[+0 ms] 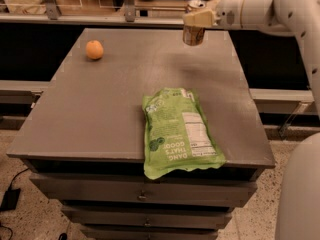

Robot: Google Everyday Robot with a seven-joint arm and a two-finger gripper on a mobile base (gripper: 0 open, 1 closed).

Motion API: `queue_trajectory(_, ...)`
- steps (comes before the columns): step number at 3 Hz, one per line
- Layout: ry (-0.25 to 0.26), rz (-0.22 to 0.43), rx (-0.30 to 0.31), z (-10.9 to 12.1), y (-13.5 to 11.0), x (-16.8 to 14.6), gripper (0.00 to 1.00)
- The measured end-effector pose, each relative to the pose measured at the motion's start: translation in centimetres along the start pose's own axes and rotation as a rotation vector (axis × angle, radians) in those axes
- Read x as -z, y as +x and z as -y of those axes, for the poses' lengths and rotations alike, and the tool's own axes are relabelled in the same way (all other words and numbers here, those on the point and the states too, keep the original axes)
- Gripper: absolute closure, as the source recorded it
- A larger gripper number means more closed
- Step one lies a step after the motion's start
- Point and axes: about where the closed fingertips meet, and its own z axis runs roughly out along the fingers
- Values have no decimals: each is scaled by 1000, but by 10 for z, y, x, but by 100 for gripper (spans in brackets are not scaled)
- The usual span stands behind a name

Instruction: Move orange can near green rice chip bag

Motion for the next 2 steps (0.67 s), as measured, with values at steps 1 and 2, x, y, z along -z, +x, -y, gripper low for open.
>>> queue_trajectory(1, -39, -70, 115, -30, -26, 19, 100)
queue_trajectory(2, -52, -79, 127, -36, -30, 21, 100)
